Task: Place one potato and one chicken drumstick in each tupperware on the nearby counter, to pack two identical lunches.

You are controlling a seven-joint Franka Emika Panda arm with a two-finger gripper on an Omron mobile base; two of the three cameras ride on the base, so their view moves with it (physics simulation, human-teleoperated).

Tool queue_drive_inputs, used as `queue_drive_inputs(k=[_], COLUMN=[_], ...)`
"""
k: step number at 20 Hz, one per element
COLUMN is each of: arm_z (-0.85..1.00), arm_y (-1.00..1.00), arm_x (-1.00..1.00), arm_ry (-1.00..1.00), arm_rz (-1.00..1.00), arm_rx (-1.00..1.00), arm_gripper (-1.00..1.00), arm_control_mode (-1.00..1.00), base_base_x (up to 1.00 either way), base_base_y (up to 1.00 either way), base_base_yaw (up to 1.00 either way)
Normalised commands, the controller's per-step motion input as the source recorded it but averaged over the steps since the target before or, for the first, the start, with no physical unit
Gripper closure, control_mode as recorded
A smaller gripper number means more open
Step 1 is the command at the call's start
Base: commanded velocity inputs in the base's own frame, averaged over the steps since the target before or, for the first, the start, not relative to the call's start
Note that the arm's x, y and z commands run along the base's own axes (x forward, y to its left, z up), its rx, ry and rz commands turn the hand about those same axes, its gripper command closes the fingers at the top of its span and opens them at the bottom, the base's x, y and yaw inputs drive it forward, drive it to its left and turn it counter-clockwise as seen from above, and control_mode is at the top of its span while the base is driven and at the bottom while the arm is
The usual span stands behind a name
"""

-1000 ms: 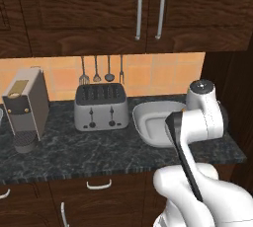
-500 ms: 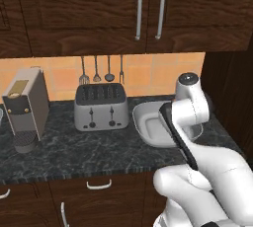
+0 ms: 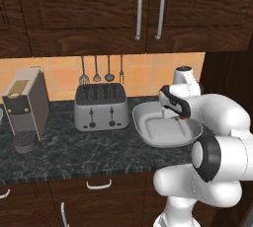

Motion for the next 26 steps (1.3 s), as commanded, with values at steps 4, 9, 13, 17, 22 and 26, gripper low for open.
queue_drive_inputs(k=[4,9,13,17,22,26], arm_z=[-0.61,-0.94,-0.54,-0.06,0.00,-0.31], arm_y=[0.02,0.01,0.00,-0.06,0.00,0.00], arm_x=[0.11,0.09,0.22,0.68,0.12,0.31], arm_ry=[0.42,0.13,0.03,0.00,-0.01,-0.02], arm_rz=[0.15,0.09,0.05,0.03,0.00,0.00], arm_rx=[0.06,0.08,0.08,0.04,0.00,0.00], arm_gripper=[1.00,1.00,1.00,1.00,1.00,1.00], arm_control_mode=[-1.00,-1.00,-1.00,-1.00,-1.00,-1.00], base_base_x=[0.00,0.00,0.00,0.00,0.00,0.00], base_base_y=[0.00,0.00,0.00,0.00,0.00,0.00], base_base_yaw=[0.00,0.00,0.00,0.00,0.00,0.00])
